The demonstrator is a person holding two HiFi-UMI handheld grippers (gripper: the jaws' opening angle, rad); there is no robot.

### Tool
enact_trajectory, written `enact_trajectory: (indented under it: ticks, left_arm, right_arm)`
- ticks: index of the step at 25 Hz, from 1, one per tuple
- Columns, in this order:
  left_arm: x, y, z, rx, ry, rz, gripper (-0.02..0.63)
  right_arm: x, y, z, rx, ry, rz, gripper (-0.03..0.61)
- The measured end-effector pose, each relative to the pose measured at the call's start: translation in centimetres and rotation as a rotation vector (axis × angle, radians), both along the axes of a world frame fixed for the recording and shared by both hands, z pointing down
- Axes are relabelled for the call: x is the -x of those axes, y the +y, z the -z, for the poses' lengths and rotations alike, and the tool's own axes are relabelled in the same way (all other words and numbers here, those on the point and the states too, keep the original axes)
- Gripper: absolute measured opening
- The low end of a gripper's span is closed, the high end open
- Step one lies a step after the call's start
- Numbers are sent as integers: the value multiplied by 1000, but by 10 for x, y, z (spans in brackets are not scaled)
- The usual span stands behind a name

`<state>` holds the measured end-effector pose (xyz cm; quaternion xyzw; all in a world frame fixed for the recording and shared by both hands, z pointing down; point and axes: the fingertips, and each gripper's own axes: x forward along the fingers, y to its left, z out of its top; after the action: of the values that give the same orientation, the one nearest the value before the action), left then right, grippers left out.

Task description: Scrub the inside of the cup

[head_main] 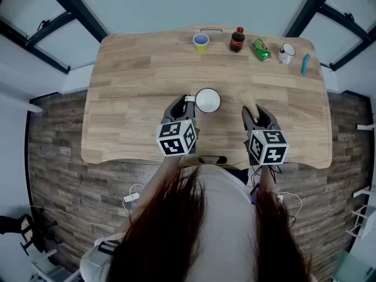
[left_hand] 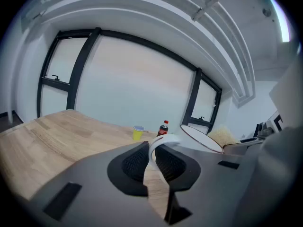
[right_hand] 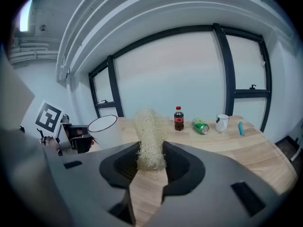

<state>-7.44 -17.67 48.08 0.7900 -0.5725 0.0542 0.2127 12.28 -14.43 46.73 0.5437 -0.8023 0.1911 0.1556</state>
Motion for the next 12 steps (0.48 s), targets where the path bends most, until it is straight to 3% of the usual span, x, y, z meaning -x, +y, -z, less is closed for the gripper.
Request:
enact_trajectory:
  ticks: [12]
  left_arm:
    - [-1, 0, -3, 7, -2, -10, 46]
  right_arm:
    - [-1, 0, 5, -1, -31, -14, 147]
